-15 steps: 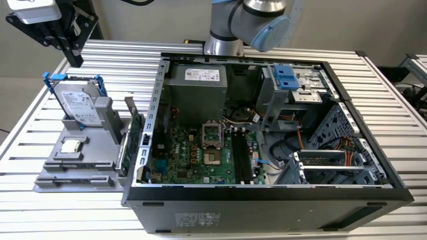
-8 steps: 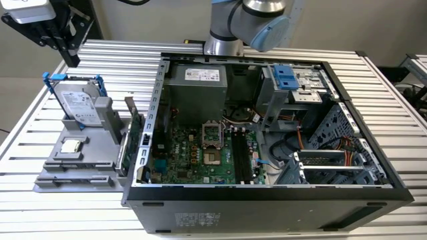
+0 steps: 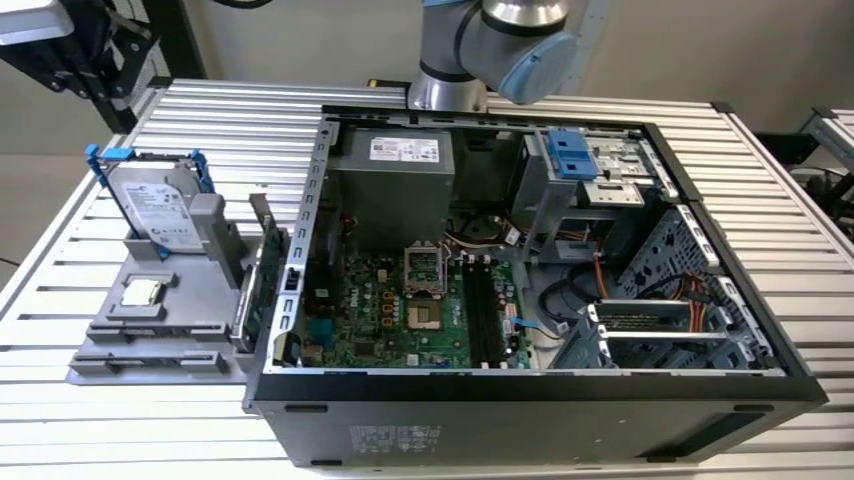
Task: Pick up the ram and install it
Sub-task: 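Reach for the ram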
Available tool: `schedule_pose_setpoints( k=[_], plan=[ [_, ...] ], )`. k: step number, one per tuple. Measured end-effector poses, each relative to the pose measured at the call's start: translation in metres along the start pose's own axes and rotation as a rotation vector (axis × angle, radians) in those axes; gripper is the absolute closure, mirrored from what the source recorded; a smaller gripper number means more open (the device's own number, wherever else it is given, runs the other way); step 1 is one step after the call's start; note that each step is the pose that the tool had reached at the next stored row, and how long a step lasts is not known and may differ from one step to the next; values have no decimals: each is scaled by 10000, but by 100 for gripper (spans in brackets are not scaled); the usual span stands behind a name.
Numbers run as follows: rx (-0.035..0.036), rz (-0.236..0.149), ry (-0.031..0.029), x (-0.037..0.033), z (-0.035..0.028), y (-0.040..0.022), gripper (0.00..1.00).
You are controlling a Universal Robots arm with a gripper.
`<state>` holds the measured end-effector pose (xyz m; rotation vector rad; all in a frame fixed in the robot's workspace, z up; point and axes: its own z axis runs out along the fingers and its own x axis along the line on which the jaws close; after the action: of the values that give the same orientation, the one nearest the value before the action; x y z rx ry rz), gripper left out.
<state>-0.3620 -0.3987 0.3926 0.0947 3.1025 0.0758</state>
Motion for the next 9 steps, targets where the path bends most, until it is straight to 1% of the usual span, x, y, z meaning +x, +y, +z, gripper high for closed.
schedule_pose_setpoints(
  k=[2, 4, 9],
  plan=[
    [0, 0, 1, 71, -3, -4, 100],
    [1, 0, 1, 110, -5, -6, 100],
    [0, -1, 1, 118, -5, -7, 100]
  ],
)
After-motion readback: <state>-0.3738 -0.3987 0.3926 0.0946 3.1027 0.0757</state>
